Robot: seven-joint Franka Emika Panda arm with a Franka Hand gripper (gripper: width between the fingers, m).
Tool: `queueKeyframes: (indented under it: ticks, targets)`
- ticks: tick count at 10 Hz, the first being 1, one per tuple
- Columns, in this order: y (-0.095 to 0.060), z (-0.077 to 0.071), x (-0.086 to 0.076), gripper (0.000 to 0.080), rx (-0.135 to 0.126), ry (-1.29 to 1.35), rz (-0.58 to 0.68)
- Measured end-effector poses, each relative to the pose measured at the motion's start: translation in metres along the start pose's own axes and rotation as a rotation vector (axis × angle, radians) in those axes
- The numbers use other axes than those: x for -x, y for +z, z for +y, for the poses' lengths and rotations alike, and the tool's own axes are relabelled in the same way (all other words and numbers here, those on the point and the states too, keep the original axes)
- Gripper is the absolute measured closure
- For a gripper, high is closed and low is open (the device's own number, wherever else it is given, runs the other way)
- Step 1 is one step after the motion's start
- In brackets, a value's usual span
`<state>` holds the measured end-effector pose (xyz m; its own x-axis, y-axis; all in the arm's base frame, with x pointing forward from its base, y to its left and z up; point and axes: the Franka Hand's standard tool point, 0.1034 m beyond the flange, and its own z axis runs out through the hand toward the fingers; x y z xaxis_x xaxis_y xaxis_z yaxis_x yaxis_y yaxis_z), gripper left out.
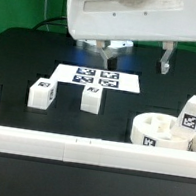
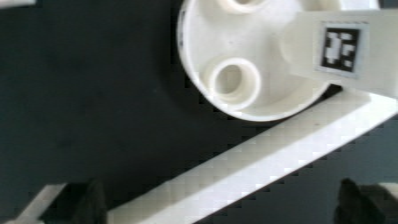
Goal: Assemble stool
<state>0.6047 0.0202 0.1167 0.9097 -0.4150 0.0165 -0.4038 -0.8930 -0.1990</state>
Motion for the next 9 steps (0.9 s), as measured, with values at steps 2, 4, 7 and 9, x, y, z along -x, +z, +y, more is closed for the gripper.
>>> queueKeyframes:
  ticks: [2, 4, 7, 9]
  targets:
    - [0.005, 0.031, -0.007, 0.0151, -0.038, -0.146, 0.013]
    - [0.005, 0.037, -0.009, 0.0151, -0.022, -0.277, 0.011]
    - [0.015, 0.063, -0.010, 0.0151, 0.051, -0.364, 0.073]
    - [0.023, 0.083, -0.004, 0.0151, 0.077, -0.346, 0.099]
